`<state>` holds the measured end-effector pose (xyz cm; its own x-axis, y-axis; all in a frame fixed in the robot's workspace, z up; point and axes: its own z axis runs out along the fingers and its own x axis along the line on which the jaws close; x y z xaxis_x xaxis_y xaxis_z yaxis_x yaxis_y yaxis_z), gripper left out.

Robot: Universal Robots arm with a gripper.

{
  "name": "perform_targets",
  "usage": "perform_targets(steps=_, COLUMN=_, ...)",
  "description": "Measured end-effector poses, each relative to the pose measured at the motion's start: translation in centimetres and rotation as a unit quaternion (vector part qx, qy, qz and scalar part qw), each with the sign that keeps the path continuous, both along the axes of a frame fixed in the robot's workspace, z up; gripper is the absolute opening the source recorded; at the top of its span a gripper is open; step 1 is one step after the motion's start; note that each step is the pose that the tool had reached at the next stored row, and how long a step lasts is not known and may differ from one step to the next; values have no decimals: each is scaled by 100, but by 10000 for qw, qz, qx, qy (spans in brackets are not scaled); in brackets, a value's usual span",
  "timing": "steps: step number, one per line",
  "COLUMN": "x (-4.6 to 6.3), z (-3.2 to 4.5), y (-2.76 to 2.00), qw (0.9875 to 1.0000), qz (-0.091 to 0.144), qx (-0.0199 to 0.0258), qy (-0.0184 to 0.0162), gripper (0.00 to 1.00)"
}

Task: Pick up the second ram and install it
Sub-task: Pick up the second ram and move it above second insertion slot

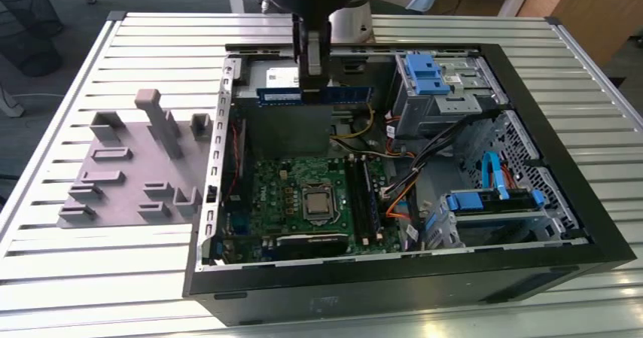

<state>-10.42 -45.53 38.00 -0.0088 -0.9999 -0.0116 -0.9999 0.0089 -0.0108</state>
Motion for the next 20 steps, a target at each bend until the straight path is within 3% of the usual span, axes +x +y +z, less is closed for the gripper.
perform_targets(steps=20, x=225, z=-3, y=0, qw=10000, qz=-4, qx=0, qy=0, gripper=14)
